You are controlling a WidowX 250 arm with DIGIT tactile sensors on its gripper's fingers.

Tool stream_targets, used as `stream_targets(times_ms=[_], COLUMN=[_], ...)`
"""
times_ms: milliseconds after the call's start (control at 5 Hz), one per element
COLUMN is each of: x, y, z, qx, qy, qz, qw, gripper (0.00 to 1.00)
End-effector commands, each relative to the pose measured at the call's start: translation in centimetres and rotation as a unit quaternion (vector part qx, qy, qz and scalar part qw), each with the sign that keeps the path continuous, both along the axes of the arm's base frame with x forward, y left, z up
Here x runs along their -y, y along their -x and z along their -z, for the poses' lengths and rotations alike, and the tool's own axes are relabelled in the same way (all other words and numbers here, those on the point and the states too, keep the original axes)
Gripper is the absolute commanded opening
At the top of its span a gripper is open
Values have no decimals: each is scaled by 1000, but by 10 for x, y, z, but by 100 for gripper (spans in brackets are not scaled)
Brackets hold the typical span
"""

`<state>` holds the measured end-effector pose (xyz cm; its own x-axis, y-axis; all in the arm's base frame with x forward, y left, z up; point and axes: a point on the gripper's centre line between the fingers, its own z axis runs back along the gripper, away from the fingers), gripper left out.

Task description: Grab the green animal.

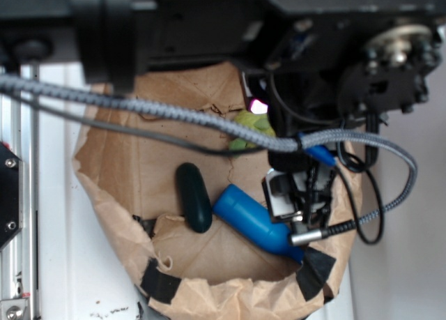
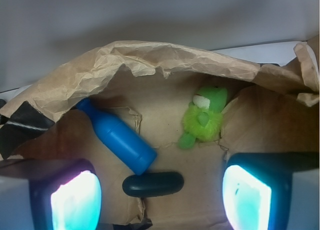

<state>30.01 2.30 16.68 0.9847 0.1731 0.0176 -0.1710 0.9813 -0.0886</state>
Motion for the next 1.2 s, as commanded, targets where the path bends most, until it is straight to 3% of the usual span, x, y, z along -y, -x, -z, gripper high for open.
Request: stream_targets(times_ms=[0,200,400,600,1000], x=[-3,-8,-16,-35,-44], y=[-6,0,0,10,3], z=[-21,1,7,15,42], qx=[36,62,59,73,51], qy=[-4,-13,-12,8,-1], qz=[-2,-11,-26,-85,-131], qw=[999,998,998,994,990], gripper=[100,100,100,100,100])
